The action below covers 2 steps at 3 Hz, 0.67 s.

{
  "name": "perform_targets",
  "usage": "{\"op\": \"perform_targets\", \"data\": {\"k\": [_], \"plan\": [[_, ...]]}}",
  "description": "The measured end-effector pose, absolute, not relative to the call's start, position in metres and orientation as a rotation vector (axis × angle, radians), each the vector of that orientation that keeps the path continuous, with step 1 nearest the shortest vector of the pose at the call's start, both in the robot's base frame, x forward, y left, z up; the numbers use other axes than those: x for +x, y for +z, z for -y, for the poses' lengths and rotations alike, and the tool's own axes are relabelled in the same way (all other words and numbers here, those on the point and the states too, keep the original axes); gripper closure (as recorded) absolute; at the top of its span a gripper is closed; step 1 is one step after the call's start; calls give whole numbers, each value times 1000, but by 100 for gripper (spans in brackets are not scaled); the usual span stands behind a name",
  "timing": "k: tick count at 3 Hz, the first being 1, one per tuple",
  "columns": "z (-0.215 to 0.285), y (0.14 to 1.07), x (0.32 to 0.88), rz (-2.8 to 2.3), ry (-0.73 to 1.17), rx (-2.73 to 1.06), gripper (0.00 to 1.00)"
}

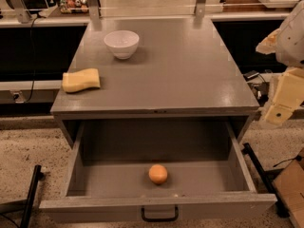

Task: Pick orange from top drawer and place on counter

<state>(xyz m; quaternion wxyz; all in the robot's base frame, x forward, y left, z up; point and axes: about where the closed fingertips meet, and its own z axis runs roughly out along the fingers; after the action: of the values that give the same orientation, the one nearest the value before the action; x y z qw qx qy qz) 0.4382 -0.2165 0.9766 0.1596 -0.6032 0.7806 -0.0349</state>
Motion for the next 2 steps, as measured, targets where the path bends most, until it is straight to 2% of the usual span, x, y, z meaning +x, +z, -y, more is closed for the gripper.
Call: {"op": "perform_targets", "data": {"k": [2], "plan": [[213,966,441,-2184,-130,-1718,0]]}}
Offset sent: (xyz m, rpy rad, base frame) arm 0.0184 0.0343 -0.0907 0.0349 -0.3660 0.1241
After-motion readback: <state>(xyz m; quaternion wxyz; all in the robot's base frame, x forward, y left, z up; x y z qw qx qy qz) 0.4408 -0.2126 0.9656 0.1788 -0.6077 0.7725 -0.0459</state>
